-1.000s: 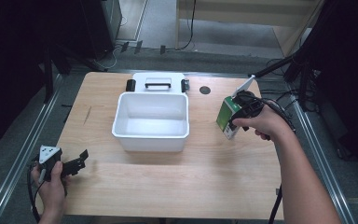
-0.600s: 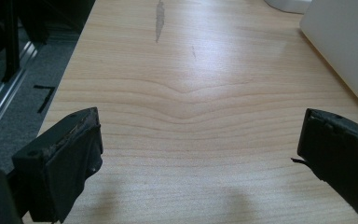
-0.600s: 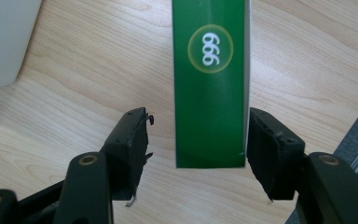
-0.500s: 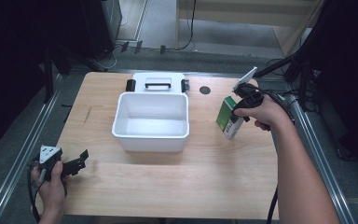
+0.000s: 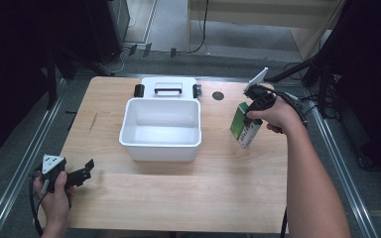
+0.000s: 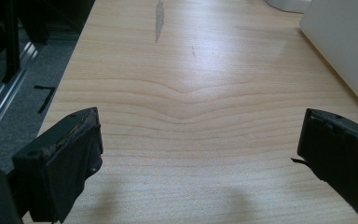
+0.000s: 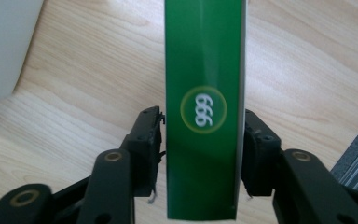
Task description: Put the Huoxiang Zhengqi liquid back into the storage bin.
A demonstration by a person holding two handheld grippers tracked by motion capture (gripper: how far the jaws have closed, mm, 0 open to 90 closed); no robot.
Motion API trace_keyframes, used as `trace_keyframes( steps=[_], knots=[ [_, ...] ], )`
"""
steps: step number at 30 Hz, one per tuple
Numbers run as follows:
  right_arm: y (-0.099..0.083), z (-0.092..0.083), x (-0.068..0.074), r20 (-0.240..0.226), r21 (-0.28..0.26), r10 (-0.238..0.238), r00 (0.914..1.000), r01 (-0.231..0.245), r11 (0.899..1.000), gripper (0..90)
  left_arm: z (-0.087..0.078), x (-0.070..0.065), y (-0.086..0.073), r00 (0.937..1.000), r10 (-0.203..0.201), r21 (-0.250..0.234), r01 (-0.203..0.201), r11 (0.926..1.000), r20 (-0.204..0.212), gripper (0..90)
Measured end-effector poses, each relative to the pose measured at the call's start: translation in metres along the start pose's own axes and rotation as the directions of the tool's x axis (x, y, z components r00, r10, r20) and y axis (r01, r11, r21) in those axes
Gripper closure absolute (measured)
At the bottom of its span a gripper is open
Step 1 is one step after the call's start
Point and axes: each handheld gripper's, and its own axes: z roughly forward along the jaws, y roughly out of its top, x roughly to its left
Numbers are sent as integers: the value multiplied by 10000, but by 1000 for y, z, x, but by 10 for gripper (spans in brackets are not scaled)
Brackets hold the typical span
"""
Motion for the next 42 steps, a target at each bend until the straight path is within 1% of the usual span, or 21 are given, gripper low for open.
trace_keyframes(
  steps=[4,10,13,16,20,24,25,26,27,29,31,32,34,35,36,37,38,39,40,41,42],
  knots=[
    [4,1,2,63,55,-49,10000,49,10000,603,0,0,0,10000,-12,7,12,10000,-1,8],
    [9,4,6,242,100,-170,9996,168,9998,613,0,0,0,10000,-8,8,8,10000,-36,8],
    [10,5,8,295,87,-84,9995,82,9999,627,0,0,0,10000,-20,-12,20,10000,-31,8],
    [10,4,9,441,64,-350,9984,348,9994,642,0,0,0,10000,-19,-17,19,10000,-40,8],
    [9,4,11,456,118,-523,9976,519,9986,646,0,0,0,10000,-16,-31,16,10000,-47,8],
    [7,-2,15,386,199,-1105,9931,1098,9938,647,0,1,0,10000,-54,-29,54,10000,-23,8],
    [7,-2,15,386,199,-1105,9931,1098,9938,647,0,1,0,10000,-56,-22,55,10000,-21,8],
    [6,-6,18,529,203,-1525,9869,1516,9882,647,0,0,0,10000,-47,-32,47,10000,-26,8],
    [6,-9,21,623,221,-1827,9812,1816,9831,647,0,0,0,10000,-43,-34,43,10000,-26,8],
    [5,-13,26,803,225,-2533,9640,2523,9674,647,0,0,0,10000,-62,-66,62,10000,-38,8],
    [4,-17,31,769,265,-3049,9493,3038,9524,648,-1,0,0,10000,-57,-59,57,10000,-43,8],
    [4,-19,34,691,232,-3234,9437,3226,9462,647,0,0,0,10000,-81,-81,80,9999,-42,8],
    [4,-23,37,529,72,-3709,9272,3711,9286,648,0,0,0,10000,-59,-79,59,10000,-47,8],
    [4,-23,37,529,72,-3709,9272,3711,9286,648,0,0,0,10000,-59,-79,59,10000,-47,8],
    [3,-26,39,450,-38,-3936,9182,3942,9190,647,0,0,0,10000,-66,-89,66,9999,-43,8],
    [2,-31,43,362,-226,-4457,8945,4466,8945,647,0,0,0,10000,-73,-94,72,9999,-47,8],
    [2,-33,44,340,-293,-4700,8820,4710,8817,647,0,0,0,10000,-72,-93,72,9999,-49,8],
    [2,-33,44,340,-293,-4700,8820,4710,8817,647,0,0,0,10000,-72,-93,72,9999,-49,8],
    [1,-37,48,290,-350,-5095,8600,5103,8593,647,0,0,0,10000,-62,-96,61,9999,-53,8],
    [0,-39,50,285,-330,-5273,8492,5280,8486,647,0,0,0,10000,-54,-89,53,9999,-59,8],
    [-1,-41,51,299,-297,-5476,8362,5483,8358,647,0,0,0,10000,-40,-79,40,10000,-53,8]
  ],
)
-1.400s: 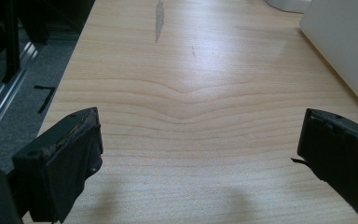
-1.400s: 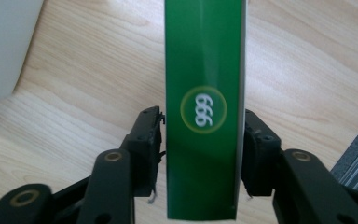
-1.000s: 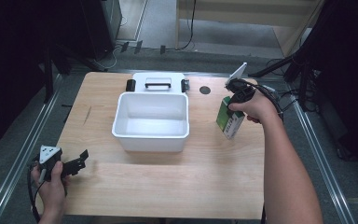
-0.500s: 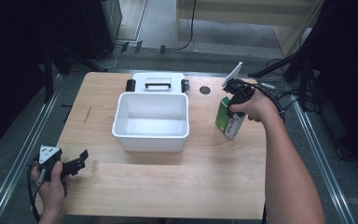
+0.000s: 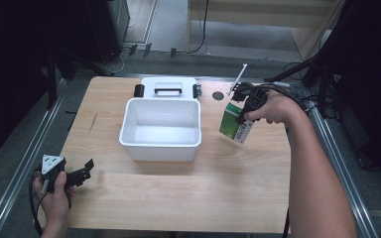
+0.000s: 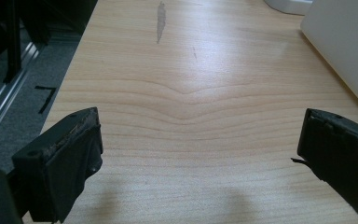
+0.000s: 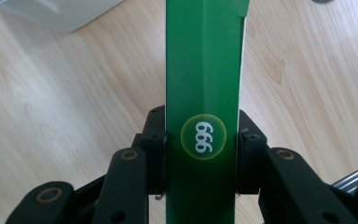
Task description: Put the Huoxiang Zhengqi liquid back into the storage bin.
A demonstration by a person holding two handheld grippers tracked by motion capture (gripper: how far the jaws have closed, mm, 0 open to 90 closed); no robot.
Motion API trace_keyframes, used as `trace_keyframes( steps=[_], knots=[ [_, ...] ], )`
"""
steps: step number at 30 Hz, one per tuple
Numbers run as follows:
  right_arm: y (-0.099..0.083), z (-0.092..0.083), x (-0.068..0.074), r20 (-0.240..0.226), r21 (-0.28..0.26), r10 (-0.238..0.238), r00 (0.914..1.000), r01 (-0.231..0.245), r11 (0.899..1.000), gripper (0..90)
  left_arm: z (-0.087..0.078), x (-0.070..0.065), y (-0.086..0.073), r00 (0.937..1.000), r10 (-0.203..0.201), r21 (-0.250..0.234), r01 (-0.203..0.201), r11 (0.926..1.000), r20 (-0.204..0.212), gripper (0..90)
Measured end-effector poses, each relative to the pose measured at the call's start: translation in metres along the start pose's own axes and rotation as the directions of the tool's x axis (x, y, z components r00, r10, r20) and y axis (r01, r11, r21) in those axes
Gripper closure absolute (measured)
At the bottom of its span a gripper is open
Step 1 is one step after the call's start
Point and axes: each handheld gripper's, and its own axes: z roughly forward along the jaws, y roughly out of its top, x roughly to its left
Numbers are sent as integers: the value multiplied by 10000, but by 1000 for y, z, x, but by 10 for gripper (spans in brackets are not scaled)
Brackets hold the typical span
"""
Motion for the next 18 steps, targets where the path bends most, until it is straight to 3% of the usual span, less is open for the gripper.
trace_keyframes(
  steps=[2,4,8,15,18],
  knots=[
    [0,-4,4,99,-53,-665,9977,666,9978,646,0,0,0,10000,7,17,-7,10000,-3,8],
    [0,-8,11,310,-209,-1452,9889,1459,9891,645,0,0,0,10000,0,36,0,10000,-3,8],
    [1,-18,20,305,-625,-2212,9747,2228,9729,646,0,0,0,10000,26,42,-26,10000,-8,8],
    [5,-32,26,319,-431,-2762,9606,2774,9598,646,0,0,0,10000,22,34,-22,10000,-18,8],
    [5,-43,23,393,-422,-2804,9591,2820,9585,646,0,0,0,10000,29,36,-29,10000,-13,8]
  ],
)
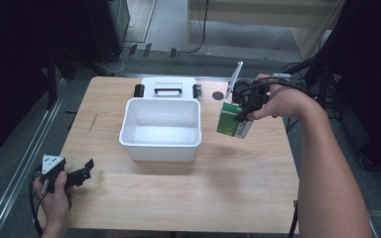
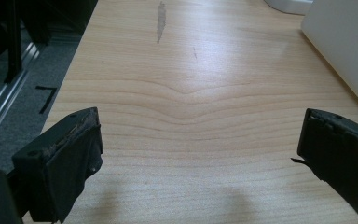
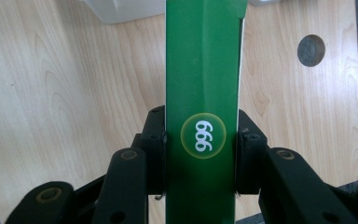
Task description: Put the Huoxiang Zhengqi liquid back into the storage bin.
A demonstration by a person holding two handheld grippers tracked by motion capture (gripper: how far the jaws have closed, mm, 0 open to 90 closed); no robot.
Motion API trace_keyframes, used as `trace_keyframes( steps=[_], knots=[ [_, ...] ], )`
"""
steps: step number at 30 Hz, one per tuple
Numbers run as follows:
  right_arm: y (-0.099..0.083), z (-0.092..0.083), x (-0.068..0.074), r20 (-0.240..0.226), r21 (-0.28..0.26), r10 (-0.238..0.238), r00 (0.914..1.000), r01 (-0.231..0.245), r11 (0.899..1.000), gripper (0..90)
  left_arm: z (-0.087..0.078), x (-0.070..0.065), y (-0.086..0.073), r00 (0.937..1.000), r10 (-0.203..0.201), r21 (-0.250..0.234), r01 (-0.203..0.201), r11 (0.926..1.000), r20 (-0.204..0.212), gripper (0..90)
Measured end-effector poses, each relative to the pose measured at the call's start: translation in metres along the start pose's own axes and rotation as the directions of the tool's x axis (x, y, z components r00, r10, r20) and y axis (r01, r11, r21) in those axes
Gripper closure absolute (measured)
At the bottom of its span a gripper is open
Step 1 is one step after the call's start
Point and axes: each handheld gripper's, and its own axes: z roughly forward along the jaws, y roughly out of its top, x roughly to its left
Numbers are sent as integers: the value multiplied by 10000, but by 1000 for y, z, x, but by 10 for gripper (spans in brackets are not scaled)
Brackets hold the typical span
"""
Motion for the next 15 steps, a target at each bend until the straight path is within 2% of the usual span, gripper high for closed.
trace_keyframes(
  steps=[6,7,10,15],
  knots=[
    [2,-12,-1,-70,-289,-136,9999,134,9995,646,0,0,0,10000,40,22,-40,10000,14,8],
    [4,-16,-1,-88,-440,-350,9994,345,9984,646,0,0,0,10000,39,21,-39,10000,26,8],
    [9,-22,0,-103,-635,-602,9981,595,9962,646,0,0,0,10000,7,0,-7,10000,46,8],
    [19,-33,0,-17,-841,-795,9968,791,9933,646,0,0,0,10000,42,11,-42,10000,57,8]
  ],
)
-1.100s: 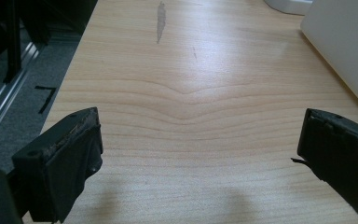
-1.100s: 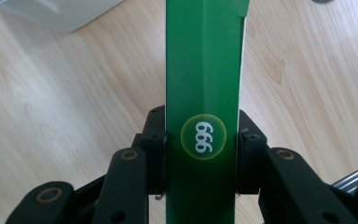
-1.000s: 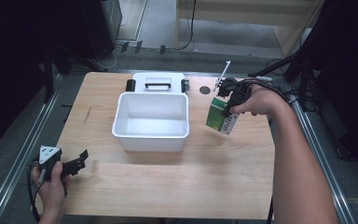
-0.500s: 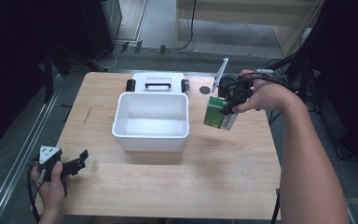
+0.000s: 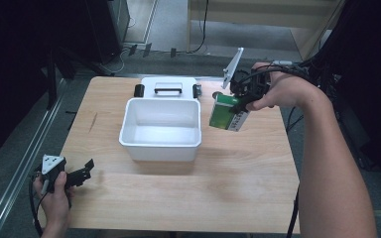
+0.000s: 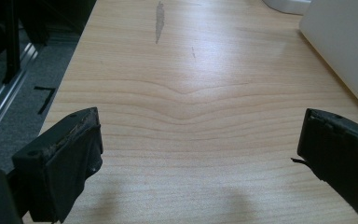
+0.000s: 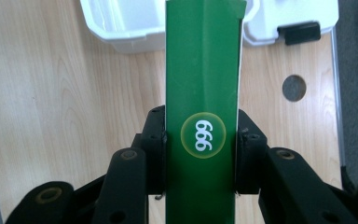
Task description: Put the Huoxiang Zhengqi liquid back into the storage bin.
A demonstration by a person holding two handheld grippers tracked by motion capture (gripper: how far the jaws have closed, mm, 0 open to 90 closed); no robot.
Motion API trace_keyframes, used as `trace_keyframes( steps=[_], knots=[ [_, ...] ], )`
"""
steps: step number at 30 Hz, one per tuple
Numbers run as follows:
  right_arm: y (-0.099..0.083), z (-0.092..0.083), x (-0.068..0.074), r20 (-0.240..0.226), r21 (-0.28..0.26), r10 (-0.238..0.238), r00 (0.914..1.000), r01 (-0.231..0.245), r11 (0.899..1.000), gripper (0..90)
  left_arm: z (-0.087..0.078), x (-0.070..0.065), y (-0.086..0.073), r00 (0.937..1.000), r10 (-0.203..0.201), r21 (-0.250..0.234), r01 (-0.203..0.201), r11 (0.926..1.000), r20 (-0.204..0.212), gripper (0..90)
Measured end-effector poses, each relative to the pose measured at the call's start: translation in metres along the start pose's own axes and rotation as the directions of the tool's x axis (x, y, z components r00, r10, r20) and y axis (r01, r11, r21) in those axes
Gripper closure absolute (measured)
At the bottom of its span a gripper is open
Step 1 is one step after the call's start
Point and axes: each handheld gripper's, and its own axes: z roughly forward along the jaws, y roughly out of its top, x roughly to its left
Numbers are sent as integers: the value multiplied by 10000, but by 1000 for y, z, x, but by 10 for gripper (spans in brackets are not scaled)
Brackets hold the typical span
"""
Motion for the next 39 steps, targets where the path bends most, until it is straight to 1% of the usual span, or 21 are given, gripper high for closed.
trace_keyframes(
  steps=[2,4,6,8,11,13,18,19,21,25,26,27,30,32,35,37,38,39],
  knots=[
    [4,-3,-1,-81,-109,-140,9999,139,9998,646,0,0,0,10000,-39,-26,39,10000,11,8],
    [9,-7,0,-121,-63,-142,9998,141,9999,646,0,0,0,10000,-52,-35,52,10000,5,8],
    [14,-9,0,-116,-77,-302,9995,302,9995,646,0,0,0,10000,-61,-33,61,10000,8,8],
    [19,-12,0,-126,-27,-337,9994,337,9994,646,0,0,0,10000,-53,-40,53,10000,20,8],
    [28,-13,-1,-184,-89,-375,9991,373,9993,646,0,0,0,10000,-65,-45,65,10000,31,8],
    [34,-13,-2,-275,-172,-441,9986,437,9989,646,0,0,0,10000,-93,-58,93,9999,31,8],
    [46,-11,-3,-274,-208,-657,9975,651,9977,646,0,0,0,10000,-82,-58,82,9999,33,8],
    [53,-10,-3,-336,-200,-742,9967,735,9971,646,0,0,0,10000,-69,-42,69,10000,32,8],
    [59,-10,-2,-407,-206,-714,9966,706,9973,646,0,0,0,10000,-87,-56,87,9999,37,8],
    [72,-9,0,-573,-202,-903,9943,893,9958,645,0,0,0,10000,-81,-52,81,10000,40,8],
    [72,-9,0,-573,-202,-903,9943,893,9958,645,0,0,0,10000,-81,-52,81,10000,40,8],
    [79,-8,1,-592,-131,-1003,9932,997,9949,646,0,0,0,10000,-84,-51,84,10000,41,8],
    [87,-8,3,-589,-94,-1116,9920,1112,9938,645,0,0,0,9999,-91,-52,92,9999,45,8],
    [93,-8,4,-599,-59,-1103,9921,1101,9939,645,0,0,0,10000,-72,-41,72,10000,38,8],
    [101,-5,4,-636,-196,-1371,9885,1361,9905,645,0,0,0,10000,-86,-60,86,9999,40,8],
    [104,-5,5,-655,-128,-1396,9880,1391,9902,645,0,0,0,9999,-96,-58,96,9999,42,8],
    [108,-3,6,-631,-70,-1401,9881,1400,9901,645,0,1,0,9999,-100,-53,100,9999,51,8],
    [110,-2,6,-643,-116,-1460,9872,1455,9893,645,0,1,0,9999,-103,-57,103,9999,54,8]
  ],
)
